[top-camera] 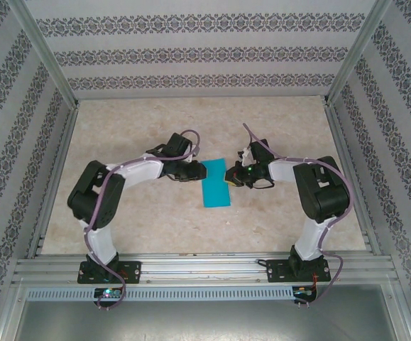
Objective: Fold a paper plane with a square sheet of paper (fold left side to right side)
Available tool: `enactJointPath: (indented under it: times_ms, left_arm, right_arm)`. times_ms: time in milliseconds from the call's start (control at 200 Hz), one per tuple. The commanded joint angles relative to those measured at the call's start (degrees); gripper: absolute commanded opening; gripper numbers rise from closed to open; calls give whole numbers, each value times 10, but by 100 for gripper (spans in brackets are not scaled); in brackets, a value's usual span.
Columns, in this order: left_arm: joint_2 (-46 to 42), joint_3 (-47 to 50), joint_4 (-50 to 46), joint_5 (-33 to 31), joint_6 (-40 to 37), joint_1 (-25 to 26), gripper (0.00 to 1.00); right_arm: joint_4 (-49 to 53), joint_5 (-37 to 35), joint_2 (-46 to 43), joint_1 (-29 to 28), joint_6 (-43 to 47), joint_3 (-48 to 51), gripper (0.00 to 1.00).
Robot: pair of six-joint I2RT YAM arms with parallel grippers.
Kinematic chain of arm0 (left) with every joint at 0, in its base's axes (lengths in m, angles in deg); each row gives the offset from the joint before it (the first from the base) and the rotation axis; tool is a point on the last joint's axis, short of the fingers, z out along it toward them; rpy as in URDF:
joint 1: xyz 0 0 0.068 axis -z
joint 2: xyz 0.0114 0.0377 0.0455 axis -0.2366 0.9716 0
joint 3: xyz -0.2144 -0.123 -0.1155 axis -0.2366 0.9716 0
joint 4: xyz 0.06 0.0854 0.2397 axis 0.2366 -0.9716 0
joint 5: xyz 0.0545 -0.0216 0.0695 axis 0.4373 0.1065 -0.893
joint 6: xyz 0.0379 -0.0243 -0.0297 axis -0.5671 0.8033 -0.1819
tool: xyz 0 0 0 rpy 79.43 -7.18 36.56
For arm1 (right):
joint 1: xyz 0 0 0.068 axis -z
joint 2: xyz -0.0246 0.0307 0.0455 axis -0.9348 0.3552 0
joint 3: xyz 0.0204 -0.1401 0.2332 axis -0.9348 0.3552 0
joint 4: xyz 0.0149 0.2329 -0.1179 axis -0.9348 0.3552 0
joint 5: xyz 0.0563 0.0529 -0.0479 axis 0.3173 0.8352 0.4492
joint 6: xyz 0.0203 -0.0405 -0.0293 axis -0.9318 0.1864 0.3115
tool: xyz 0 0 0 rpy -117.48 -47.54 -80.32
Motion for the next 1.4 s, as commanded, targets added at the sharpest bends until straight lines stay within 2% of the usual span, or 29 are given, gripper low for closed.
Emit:
enactJointPath:
  times_ms: [0, 140, 265, 375, 530, 844, 1034, 1124, 1264, 1399]
  left_arm:
    - [-69, 37, 12, -20, -61, 23, 39]
    - [-131, 82, 7, -57, -135, 79, 48]
    - [-154, 88, -24, -127, -198, 155, 56]
    - [-146, 68, -57, -213, -242, 220, 61]
    - [-104, 30, -80, -313, -275, 279, 66]
    - [13, -55, -114, -429, -304, 325, 72]
    - [62, -93, -137, -489, -310, 332, 74]
    - [66, -97, -135, -497, -307, 332, 68]
    - [70, -99, -129, -507, -305, 332, 41]
    - [64, -96, -124, -501, -301, 331, 23]
  right_arm:
    - [23, 14, -30, 2, -18, -6, 0]
    - [35, 13, -36, 2, -29, -6, 0]
    - [40, 13, -41, 2, -38, -2, 0]
    - [42, 11, -44, 1, -42, -1, 0]
    - [43, 9, -44, 1, -46, 0, 0]
    - [43, 8, -44, -1, -49, -2, 0]
    - [42, 6, -44, -3, -50, -2, 0]
    - [41, 5, -43, -4, -51, -1, 0]
    - [41, 4, -41, -3, -49, 0, 0]
    - [41, 3, -39, -2, -47, -1, 1]
